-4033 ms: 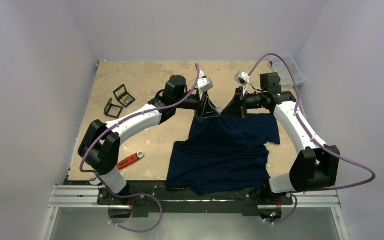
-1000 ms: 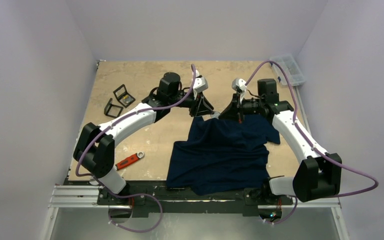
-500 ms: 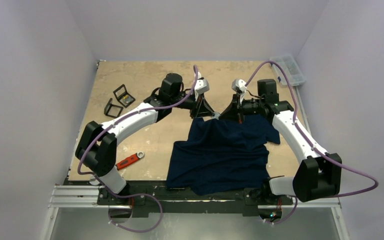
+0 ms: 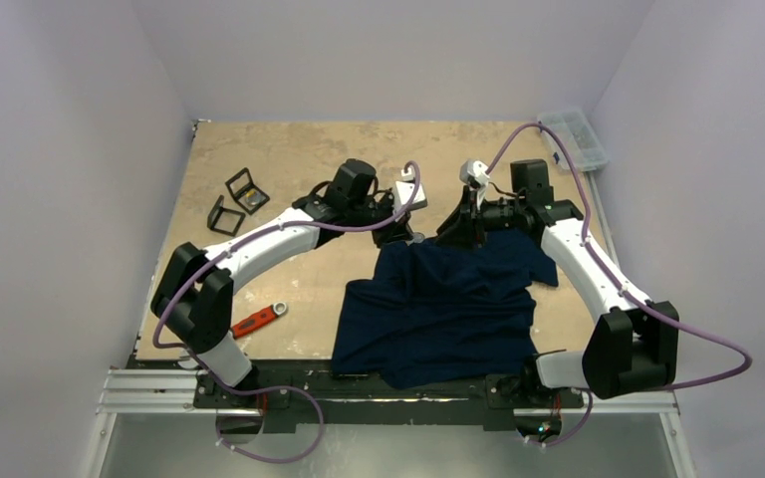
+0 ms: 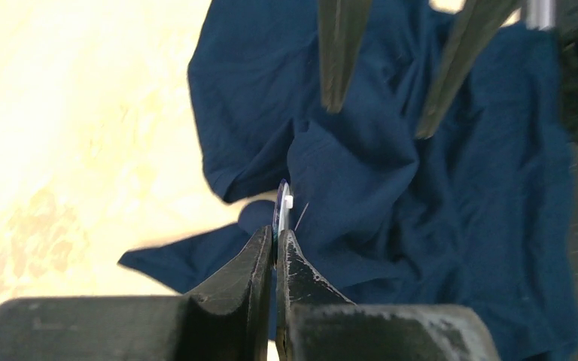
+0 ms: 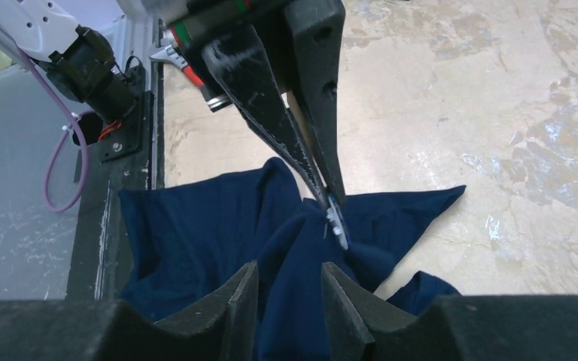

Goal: Remove the brooch from the garment

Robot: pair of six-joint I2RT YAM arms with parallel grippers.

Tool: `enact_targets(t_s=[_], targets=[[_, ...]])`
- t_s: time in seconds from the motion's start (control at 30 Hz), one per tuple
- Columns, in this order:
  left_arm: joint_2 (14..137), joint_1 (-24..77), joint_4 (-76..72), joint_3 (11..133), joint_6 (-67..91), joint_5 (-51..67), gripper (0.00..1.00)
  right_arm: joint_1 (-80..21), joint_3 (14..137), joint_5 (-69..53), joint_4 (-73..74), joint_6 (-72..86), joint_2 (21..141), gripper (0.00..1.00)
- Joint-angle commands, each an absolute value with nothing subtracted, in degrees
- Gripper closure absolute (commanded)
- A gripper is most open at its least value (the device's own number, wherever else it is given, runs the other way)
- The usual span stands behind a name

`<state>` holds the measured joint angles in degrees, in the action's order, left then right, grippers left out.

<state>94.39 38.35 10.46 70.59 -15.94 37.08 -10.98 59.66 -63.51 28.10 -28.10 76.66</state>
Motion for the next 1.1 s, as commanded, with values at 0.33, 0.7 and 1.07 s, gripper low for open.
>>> enact_targets(t_s=[0.33,0.7,1.07], targets=[[91.8,42.8,15.8,68.8,-34.2,12.8,1.0,-10.0,60.7,-60.7,30.6,-30.7,75.5,0.51],[87.1,42.0,18.0,63.8,-38.2,6.4,1.0,-9.9,61.0,-60.4,30.5,-31.4,75.5,0.44],[85.2,36.0,24.9,64.3,-35.6,3.8,1.0,-9.9,61.7,-60.8,30.1,-31.7,76.0,0.43]])
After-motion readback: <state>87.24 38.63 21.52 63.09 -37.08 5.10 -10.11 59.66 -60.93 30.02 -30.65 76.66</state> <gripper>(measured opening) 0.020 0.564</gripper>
